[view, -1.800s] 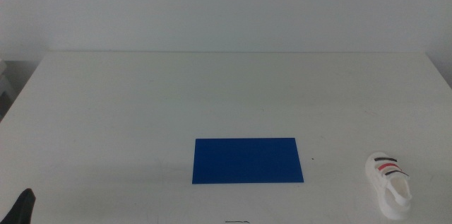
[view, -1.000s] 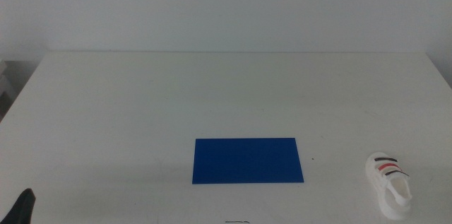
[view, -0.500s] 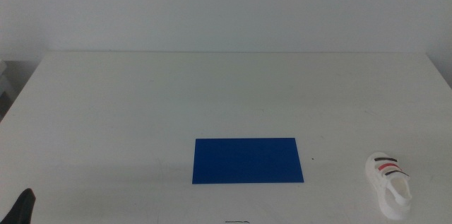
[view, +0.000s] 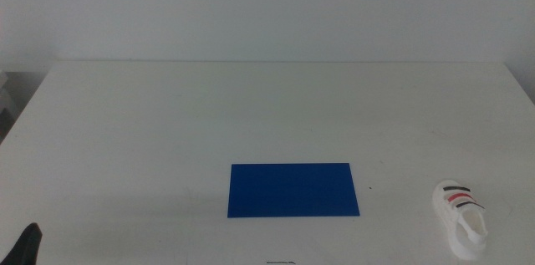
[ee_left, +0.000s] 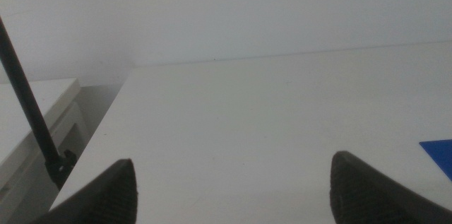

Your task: Use one arm to grab the shoe from the table and place it on the mat.

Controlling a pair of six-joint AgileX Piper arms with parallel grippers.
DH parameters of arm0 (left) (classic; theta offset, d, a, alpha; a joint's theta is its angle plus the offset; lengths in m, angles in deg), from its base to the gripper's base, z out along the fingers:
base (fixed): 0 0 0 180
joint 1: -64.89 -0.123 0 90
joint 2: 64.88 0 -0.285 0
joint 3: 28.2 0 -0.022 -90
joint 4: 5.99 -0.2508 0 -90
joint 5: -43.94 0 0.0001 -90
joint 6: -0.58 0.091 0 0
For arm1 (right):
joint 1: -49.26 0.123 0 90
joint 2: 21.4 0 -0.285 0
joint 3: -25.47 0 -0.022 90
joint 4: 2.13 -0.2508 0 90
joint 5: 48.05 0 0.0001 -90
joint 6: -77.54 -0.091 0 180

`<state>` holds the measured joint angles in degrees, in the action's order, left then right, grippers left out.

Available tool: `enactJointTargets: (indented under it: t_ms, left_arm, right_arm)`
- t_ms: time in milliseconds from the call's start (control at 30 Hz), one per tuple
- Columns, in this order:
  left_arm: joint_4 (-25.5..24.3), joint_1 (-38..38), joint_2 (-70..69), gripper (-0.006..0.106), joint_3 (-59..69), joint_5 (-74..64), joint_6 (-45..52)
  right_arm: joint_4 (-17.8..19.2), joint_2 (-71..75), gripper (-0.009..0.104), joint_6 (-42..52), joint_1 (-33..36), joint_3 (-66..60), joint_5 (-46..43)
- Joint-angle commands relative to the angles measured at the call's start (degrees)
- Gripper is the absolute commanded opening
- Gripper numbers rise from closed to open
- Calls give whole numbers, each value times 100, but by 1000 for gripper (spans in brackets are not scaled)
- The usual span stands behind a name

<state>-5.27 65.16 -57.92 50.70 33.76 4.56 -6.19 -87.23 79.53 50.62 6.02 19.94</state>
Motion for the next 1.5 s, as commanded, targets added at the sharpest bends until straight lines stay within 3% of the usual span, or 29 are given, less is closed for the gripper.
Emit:
enactJointTargets:
  t_ms: [0, 333, 1000, 1233, 1467]
  left_arm:
    - [49, 23, -106, 94, -19, 476, -84]
    - [49, 23, -106, 94, -19, 476, -84]
    - [49, 23, -106, 94, -19, 476, -84]
    - [49, 23, -106, 94, -19, 476, -84]
    - [49, 23, -106, 94, -19, 476, -84]
  right_arm:
    - [30, -387, 92, 22, 95, 273, -123]
    - [-7, -1922, 92, -275, 281, 428, -330]
    - [407, -3708, 90, -904, 867, 428, -1536]
    - [612, -4056, 82, -1273, 868, 428, -1547]
    - [612, -4261, 65, -1253, 868, 417, -1520]
